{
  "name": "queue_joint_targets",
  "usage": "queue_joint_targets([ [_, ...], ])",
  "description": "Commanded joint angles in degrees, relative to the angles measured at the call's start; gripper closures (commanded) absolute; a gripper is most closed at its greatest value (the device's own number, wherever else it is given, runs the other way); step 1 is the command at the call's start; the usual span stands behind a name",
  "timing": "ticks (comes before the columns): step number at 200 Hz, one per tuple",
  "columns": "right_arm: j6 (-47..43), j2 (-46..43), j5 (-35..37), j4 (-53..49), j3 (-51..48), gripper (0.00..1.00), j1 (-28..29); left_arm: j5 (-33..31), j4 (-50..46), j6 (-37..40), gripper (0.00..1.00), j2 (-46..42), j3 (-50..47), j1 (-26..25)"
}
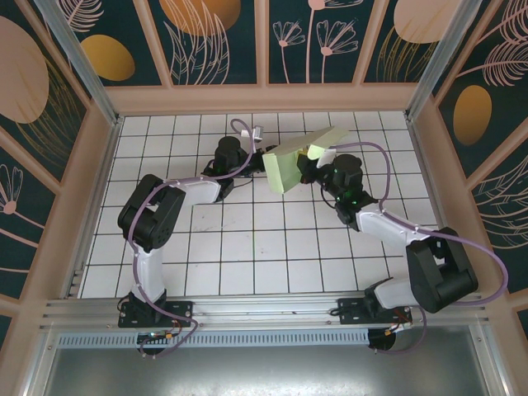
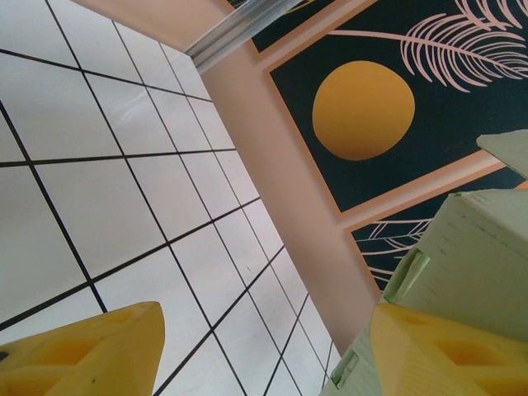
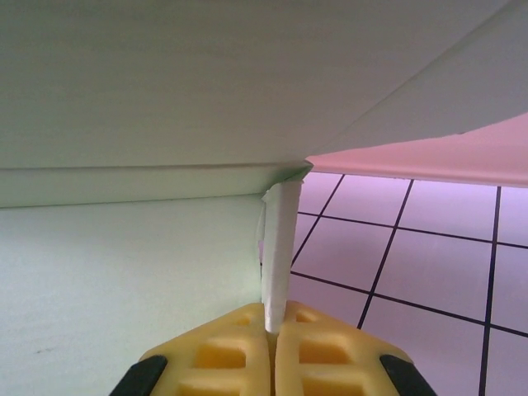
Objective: Fold the paper box
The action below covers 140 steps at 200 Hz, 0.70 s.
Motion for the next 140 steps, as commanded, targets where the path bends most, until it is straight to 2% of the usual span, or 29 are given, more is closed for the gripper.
queue_joint_targets([
  [1, -1.9, 2.3, -3.4, -1.5, 1.4, 0.94, 3.6, 5.1, 4.7, -1.6, 0.34, -0.4, 3.5, -3.3],
  [41, -3.6, 4.2, -0.6, -3.5, 3.3, 0.94, 4.6, 5.8, 7.2, -3.7, 0.34, 0.4, 3.9, -3.6],
  [59, -3.4, 3.4, -0.3, -3.1, 2.8, 0.94, 4.6, 4.8, 5.9, -2.0, 0.34, -0.4, 3.1, -3.7],
  [110, -1.0, -0.9, -3.7, -1.2, -0.1, 0.94, 2.3, 3.5, 2.7, 0.9, 0.32, -0.8, 1.4, -3.2],
  [140, -1.4, -0.2, -4.0, -1.7, 0.2, 0.94, 2.7, 4.6, 1.3, 1.8, 0.32, -0.2, 2.7, -3.3],
])
